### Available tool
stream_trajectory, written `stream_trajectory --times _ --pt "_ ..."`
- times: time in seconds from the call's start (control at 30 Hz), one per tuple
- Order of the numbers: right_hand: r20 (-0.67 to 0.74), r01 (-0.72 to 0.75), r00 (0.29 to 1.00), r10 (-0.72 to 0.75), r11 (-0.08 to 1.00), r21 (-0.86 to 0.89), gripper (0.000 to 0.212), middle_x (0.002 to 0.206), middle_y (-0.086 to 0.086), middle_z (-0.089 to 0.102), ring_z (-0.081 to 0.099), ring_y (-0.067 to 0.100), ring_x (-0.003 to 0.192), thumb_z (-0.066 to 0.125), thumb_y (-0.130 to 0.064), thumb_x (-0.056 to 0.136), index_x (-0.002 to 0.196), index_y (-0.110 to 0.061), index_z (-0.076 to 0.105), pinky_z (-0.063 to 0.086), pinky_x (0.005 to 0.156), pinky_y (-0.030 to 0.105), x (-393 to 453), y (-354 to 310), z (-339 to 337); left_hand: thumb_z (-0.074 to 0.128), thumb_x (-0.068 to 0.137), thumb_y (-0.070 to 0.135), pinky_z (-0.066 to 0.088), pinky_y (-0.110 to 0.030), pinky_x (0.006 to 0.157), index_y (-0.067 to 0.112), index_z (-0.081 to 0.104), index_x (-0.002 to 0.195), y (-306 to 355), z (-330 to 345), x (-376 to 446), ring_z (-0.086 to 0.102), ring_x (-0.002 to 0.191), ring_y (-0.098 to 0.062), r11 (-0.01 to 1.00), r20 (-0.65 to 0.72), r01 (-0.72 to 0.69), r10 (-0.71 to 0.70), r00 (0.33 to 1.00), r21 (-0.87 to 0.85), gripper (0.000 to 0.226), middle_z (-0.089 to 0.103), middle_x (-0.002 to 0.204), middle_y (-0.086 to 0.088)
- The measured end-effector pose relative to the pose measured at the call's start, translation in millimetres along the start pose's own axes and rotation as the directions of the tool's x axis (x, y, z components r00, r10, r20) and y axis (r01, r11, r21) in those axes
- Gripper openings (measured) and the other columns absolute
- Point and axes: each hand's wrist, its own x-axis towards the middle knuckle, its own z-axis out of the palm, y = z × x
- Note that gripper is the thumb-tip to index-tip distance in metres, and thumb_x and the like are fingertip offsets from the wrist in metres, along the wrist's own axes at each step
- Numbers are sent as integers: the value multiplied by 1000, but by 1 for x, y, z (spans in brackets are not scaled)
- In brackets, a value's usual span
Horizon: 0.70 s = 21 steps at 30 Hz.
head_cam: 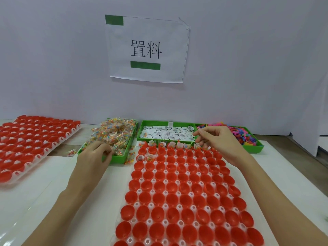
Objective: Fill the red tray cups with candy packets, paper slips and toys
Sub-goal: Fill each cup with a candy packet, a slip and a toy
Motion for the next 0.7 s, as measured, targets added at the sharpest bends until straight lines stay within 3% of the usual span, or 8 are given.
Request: stream_trajectory --times 0.07,0.17,0.23,0.33,0.5,0.6,0.7 --pt "-76 -8 997 1 996 -93 20 80 7 76 68 14 69 60 -14 102 96 -12 79 56 66 27 4 2 1 86 76 -5 57 -46 68 0 75 82 0 0 0 66 75 -35 999 -3 19 -18 1000 28 13 70 85 -13" --pt "-148 -14 988 -48 920 -392 17 74 -3 75 66 7 64 63 -20 100 91 -17 78 51 64 25 24 -1 3 87 75 2 55 -49 71 0 78 79 -1 0 0 64 76 -38 996 -8 45 -44 999 77 11 69 80 -15" --pt "-78 -3 995 -55 800 -601 16 85 -4 75 64 8 71 65 -23 99 96 -15 78 50 74 27 43 -5 6 87 76 2 54 -50 72 -2 78 81 -3 4 0 64 77 -40 992 -27 72 -70 997 99 12 69 80 -17" --pt "28 0 999 35 616 -788 20 108 9 77 69 19 93 66 -19 99 106 -4 78 48 81 27 74 -7 13 84 80 2 52 -55 77 -6 76 90 -7 12 -2 62 86 -45 983 -34 103 -99 995 149 15 69 87 -22" --pt "60 -37 965 254 362 -931 47 108 11 76 72 25 96 75 -42 89 109 1 75 57 84 35 101 0 21 80 86 4 47 -52 75 -2 76 91 -13 18 -2 52 89 -42 979 -34 122 -118 992 161 8 62 87 -18" --pt "61 -40 953 297 323 -946 53 109 9 75 71 25 97 78 -48 84 106 1 74 56 85 34 103 7 25 80 86 5 46 -48 75 0 76 91 -16 18 -3 52 88 -39 985 -30 85 -81 996 148 9 61 87 -15" --pt "68 -39 955 288 351 -935 47 113 10 74 70 26 101 81 -41 84 105 1 74 56 88 35 103 8 29 83 82 18 47 -44 73 1 79 89 -18 16 -3 54 86 -35 991 -21 24 -22 1000 129 18 60 86 -12"
